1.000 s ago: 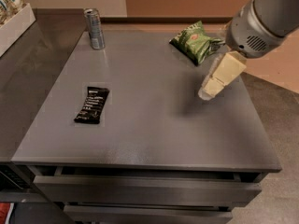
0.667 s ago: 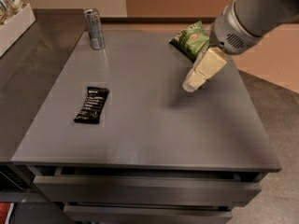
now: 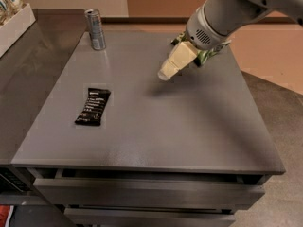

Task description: Pick redbull can

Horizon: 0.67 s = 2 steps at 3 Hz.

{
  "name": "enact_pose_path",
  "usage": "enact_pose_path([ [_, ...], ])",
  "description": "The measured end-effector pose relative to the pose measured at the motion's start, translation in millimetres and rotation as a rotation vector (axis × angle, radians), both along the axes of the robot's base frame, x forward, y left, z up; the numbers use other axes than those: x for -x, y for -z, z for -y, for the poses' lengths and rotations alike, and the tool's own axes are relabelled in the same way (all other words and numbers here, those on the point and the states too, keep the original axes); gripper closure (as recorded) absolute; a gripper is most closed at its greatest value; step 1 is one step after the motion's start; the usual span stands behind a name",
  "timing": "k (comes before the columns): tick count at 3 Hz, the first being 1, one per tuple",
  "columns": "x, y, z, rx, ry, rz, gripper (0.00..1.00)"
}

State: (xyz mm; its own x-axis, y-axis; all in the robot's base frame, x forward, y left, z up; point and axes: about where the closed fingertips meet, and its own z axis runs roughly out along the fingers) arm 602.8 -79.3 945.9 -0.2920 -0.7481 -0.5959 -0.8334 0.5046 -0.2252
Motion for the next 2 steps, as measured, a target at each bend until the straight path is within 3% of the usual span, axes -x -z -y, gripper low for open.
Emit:
enact_pose_path([
  [2,-41,12,-49,-0.136,0.131,-0.036,0.00],
])
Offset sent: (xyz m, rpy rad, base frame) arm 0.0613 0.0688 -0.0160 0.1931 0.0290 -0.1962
